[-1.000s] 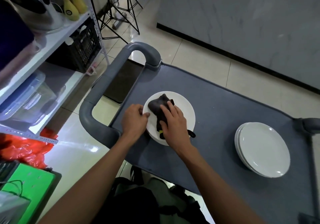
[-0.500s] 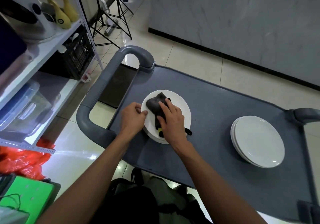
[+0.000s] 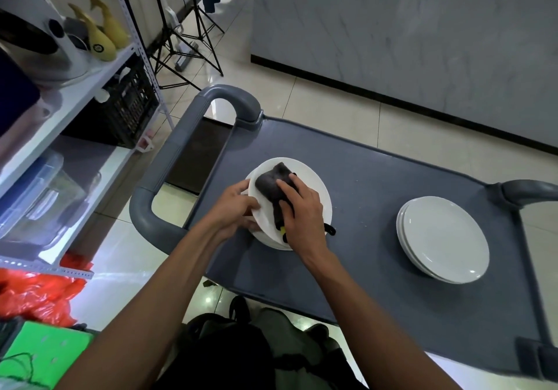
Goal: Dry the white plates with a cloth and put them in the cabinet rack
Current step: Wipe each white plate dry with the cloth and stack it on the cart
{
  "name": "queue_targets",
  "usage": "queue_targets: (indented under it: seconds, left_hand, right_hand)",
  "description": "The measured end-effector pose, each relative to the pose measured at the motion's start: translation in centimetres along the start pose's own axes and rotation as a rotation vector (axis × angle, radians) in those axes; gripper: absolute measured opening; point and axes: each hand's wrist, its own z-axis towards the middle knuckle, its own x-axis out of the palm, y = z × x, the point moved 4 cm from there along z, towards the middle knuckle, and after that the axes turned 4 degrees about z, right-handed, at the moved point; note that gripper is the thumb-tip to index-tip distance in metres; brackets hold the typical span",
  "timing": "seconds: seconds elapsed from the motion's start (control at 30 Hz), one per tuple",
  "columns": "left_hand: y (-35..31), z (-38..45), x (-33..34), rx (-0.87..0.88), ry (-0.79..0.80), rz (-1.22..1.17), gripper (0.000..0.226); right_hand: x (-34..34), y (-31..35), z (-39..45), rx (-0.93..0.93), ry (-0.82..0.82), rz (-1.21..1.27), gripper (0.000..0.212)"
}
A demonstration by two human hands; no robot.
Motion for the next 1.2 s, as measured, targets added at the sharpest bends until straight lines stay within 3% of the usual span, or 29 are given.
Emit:
queue_targets:
  seconds: [0.43,0.6,0.9,1.2]
  left_hand:
    - [-1.5,0.4,4.7,0.132,0.14,0.09,0.053]
    - [-3.0,-0.1,7.2,0.198,0.165,0.063,0.054]
    - [-4.0,-1.0,10.9,0.258,0.056,0.0,0.052]
    - [-5.5,-1.5,13.8,0.31,-0.054,-0.095,0.057]
  right_hand:
    - [-5.4,-0.6,-0.6,-0.186,-0.21,-0.08,0.042]
    - [-9.1,-1.4,1.4,-0.172,-0.278,-0.119,0.041]
    - [-16.2,-5.6,3.4,-0.043,-0.339,-0.136,0.038]
    - [-19.8,-8.6,2.9,0.044,-0.257,-0.207,0.041]
